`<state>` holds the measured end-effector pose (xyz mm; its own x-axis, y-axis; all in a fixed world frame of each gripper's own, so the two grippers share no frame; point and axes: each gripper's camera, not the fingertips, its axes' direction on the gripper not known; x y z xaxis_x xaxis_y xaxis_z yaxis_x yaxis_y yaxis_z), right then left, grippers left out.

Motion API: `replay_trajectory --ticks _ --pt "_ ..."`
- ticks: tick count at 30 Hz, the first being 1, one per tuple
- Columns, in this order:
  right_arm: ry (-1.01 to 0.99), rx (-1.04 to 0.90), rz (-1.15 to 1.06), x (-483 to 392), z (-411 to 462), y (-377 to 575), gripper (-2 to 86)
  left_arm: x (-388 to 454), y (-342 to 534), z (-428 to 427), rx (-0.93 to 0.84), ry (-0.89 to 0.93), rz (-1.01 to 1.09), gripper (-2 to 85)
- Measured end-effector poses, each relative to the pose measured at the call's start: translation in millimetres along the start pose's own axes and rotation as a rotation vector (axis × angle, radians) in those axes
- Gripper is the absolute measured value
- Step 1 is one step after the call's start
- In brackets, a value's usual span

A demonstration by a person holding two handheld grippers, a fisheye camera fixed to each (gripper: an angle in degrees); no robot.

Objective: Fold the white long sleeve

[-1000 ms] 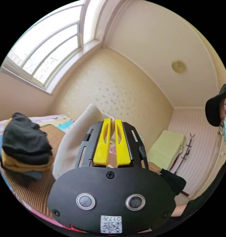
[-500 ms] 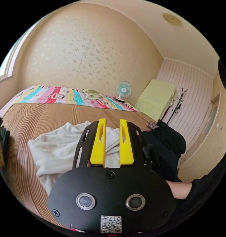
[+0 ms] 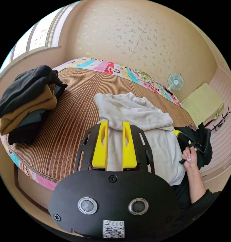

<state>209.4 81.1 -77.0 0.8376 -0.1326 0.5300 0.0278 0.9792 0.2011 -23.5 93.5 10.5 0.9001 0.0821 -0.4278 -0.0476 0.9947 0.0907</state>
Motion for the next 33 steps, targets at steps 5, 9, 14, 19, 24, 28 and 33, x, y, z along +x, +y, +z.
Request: replay_trajectory --ticks 5,9,14,19,24,28,33 --pt "0.236 -0.171 0.233 36.6 44.6 -88.0 8.9 1.5 25.5 82.7 -0.169 -0.04 0.029 8.8" --pt "0.163 -0.392 0.158 37.2 74.1 -106.5 6.9 -4.1 32.8 87.5 -0.16 -0.041 0.02 8.0" --pt "0.414 -0.092 0.069 -3.9 16.2 -78.3 6.6 -31.5 36.9 92.9 -0.126 0.041 -0.042 7.1" --pt "0.391 -0.2 0.11 -11.5 27.4 -63.5 9.2 -30.6 31.0 78.3 -0.128 -0.007 -0.069 7.5" --pt "0.269 -0.25 -0.054 -72.6 27.3 -31.1 9.5 -2.6 42.4 85.6 -0.227 0.005 0.012 4.6" --pt "0.267 -0.394 -0.063 -64.7 90.9 -23.9 7.8 -6.4 14.4 102.5 -0.223 -0.083 0.12 1.4" --pt "0.284 -0.468 -0.038 -59.0 145.3 -95.3 7.3 -49.9 -73.8 139.5 -0.27 -0.033 0.065 0.9"
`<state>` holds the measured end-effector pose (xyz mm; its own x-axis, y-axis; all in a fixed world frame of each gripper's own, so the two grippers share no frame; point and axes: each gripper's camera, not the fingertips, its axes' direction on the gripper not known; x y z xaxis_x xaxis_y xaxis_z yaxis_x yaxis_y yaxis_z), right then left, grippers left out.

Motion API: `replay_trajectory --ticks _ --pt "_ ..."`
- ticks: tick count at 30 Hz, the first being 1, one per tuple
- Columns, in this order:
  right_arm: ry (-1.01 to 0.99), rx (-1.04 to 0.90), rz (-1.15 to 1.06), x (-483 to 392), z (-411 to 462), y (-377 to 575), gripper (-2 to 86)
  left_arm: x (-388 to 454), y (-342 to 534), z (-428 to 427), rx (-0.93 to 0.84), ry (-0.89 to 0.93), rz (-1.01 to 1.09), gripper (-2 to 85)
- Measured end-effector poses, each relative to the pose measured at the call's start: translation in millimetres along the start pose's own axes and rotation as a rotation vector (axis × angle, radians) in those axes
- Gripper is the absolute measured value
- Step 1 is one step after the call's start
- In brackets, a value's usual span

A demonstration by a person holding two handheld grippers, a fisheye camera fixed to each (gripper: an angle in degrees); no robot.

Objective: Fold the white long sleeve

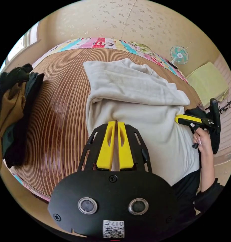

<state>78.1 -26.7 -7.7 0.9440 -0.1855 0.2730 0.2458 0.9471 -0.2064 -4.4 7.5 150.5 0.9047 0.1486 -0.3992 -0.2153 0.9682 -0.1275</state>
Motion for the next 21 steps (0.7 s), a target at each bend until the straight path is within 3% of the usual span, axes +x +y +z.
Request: replay_trajectory --ticks 3,6,10,14,16,21 --pt "0.069 0.104 -0.031 -4.7 15.8 -42.3 7.4 -22.9 -62.3 4.1 -0.02 -0.025 0.003 1.8" --pt "0.005 0.031 0.046 6.6 4.8 -61.8 7.4 -45.4 -80.9 -35.3 -0.04 -0.042 -0.023 5.4" --pt "-0.157 0.161 0.034 5.6 -50.2 19.9 8.5 -65.5 18.0 -135.6 0.143 -0.021 0.024 8.3" --pt "0.026 0.27 0.13 5.9 -60.3 138.0 10.1 -96.5 145.5 -168.9 0.109 0.177 -0.131 11.0" --pt "0.041 0.233 0.181 8.7 -49.3 168.6 10.6 -99.0 181.6 -171.6 0.087 0.223 -0.199 11.7" --pt "0.072 0.262 0.289 14.9 -37.4 211.5 8.7 -98.4 216.4 -180.8 0.097 0.28 -0.333 12.2"
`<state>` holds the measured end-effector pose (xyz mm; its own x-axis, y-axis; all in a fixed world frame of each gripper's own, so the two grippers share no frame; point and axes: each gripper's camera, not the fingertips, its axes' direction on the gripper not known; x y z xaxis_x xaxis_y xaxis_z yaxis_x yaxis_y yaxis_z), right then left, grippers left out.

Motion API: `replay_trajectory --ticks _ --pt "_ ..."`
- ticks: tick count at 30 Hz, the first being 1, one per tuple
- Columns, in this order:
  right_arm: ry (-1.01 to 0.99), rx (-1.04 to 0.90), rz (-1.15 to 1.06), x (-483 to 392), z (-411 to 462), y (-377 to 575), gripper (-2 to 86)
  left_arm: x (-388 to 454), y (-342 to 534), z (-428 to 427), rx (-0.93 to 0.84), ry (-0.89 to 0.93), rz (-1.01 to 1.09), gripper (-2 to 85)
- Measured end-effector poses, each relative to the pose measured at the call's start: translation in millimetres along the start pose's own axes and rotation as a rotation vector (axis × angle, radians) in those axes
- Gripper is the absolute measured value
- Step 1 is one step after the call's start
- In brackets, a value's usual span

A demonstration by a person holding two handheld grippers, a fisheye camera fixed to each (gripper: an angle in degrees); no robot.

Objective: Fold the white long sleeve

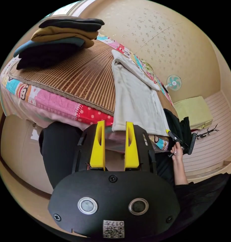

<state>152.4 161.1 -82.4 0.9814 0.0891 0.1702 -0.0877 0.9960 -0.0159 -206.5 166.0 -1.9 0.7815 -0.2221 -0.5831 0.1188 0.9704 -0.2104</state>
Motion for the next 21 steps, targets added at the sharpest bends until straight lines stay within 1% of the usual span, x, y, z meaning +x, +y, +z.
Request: replay_trajectory --ticks 3,4,5,6,7,8,9,11,14,16,18,20,21 --pt "-0.025 0.041 0.064 5.9 -13.0 2.7 8.7 2.2 -1.7 -12.2 0.033 0.02 -0.042 10.7" --pt "-0.018 0.078 0.073 6.3 -18.0 7.0 8.9 5.5 -4.7 -16.9 0.03 0.03 -0.027 8.3" --pt "0.005 0.106 0.074 6.2 -22.1 11.6 9.2 7.9 -8.3 -23.4 0.025 0.094 -0.008 4.8" --pt "0.016 0.118 0.075 6.5 -24.2 14.1 9.3 8.1 -9.8 -28.7 0.026 0.129 -0.008 4.7" --pt "0.026 0.142 0.08 8.0 -28.3 19.2 9.6 6.9 -10.9 -45.1 0.055 0.194 -0.013 4.5" --pt "0.018 0.157 0.083 10.6 -30.6 23.6 9.9 4.7 -8.9 -70.6 0.127 0.237 -0.012 4.3" --pt "0.008 0.153 0.081 12.0 -30.1 24.7 10.1 3.4 -7.4 -84.2 0.162 0.24 -0.013 4.2" --pt "-0.038 0.083 0.081 18.8 -18.4 23.9 10.8 3.9 -5.2 -123.4 0.219 0.209 0.005 4.0" --pt "-0.07 0.055 0.081 23.4 -3.3 26.3 10.8 6.0 -6.1 -138.6 0.199 0.14 0.011 4.0" --pt "-0.023 0.034 0.088 23.2 -2.9 26.3 10.1 -0.1 -6.0 -144.6 0.196 0.154 -0.027 4.0" --pt "-0.012 0.064 0.093 22.8 -16.8 27.1 10.2 -6.8 -4.2 -156.8 0.227 0.173 -0.065 4.0" --pt "-0.041 0.132 0.045 25.2 -28.8 29.4 11.7 -11.1 -2.3 -179.5 0.278 0.138 -0.08 4.0" --pt "-0.049 0.118 0.037 27.3 -25.5 28.0 12.0 -12.1 -2.1 -184.8 0.287 0.127 -0.082 4.0"
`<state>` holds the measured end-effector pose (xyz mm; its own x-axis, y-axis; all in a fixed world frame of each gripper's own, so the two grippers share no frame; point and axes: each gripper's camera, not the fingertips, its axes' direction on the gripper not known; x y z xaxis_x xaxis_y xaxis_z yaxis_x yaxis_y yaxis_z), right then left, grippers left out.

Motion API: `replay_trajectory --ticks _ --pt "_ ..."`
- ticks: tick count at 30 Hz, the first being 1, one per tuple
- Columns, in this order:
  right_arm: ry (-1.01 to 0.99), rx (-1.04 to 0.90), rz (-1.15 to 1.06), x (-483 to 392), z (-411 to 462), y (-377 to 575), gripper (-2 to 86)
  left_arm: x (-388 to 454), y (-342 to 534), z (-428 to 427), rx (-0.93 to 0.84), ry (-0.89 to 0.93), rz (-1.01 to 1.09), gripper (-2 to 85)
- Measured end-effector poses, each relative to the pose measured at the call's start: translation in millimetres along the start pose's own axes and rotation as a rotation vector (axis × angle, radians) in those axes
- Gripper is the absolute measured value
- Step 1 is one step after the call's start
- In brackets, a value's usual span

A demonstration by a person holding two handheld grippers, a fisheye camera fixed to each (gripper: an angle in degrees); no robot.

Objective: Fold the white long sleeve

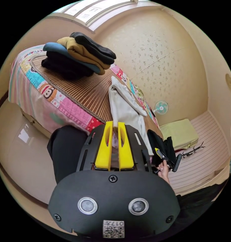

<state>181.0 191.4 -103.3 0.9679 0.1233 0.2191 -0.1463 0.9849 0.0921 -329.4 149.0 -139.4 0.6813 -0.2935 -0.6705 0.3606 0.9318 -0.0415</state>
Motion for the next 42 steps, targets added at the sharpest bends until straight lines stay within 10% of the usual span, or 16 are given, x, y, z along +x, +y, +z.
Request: replay_trajectory --ticks 2,19,26,30,42 --pt "-0.055 -0.242 -0.003 11.1 39.4 -5.7 12.9 -4.7 -4.3 -12.7 0.011 0.004 -0.026 4.0" --pt "-0.478 -0.413 0.173 110.6 43.1 16.4 5.4 16.7 -3.1 -59.8 -0.035 0.116 -0.023 4.2" --pt "-1.024 0.14 -0.065 150.7 -151.8 19.5 2.9 77.5 -10.4 -190.0 0.149 0.485 0.311 4.2" --pt "-0.925 0.28 -0.116 153.3 -197.4 21.7 2.6 88.3 -16.0 -207.8 0.238 0.554 0.279 4.2" --pt "-0.221 -0.044 0.034 50.3 -0.2 -151.6 8.8 85.9 -154.5 49.4 0.108 -0.034 -0.01 12.9"
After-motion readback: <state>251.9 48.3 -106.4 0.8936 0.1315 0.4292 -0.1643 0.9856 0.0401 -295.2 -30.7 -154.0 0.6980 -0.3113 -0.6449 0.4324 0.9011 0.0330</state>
